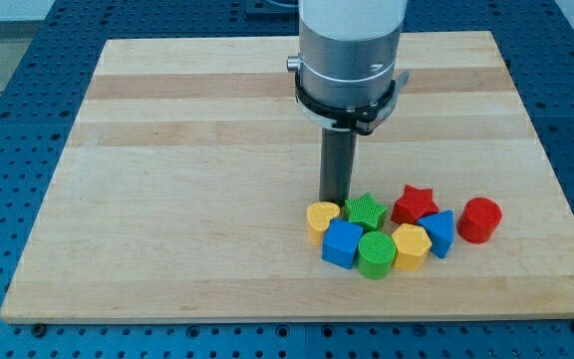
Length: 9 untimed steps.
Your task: Place your arm to the right of the red circle
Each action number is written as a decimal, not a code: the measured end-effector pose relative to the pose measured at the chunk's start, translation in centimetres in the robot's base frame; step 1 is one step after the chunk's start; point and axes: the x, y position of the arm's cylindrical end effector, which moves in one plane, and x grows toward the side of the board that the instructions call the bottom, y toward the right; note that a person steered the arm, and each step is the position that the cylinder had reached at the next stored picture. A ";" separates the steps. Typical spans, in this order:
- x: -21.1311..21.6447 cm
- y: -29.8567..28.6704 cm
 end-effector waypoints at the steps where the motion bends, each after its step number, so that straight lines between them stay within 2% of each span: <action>1: -1.9 -3.3; 2: -6.3 -6.9; 3: -7.5 4.6; 5: -6.6 21.4; 6: -4.9 27.8; 7: -3.5 28.8; 8: 1.3 29.1; 9: 4.4 28.5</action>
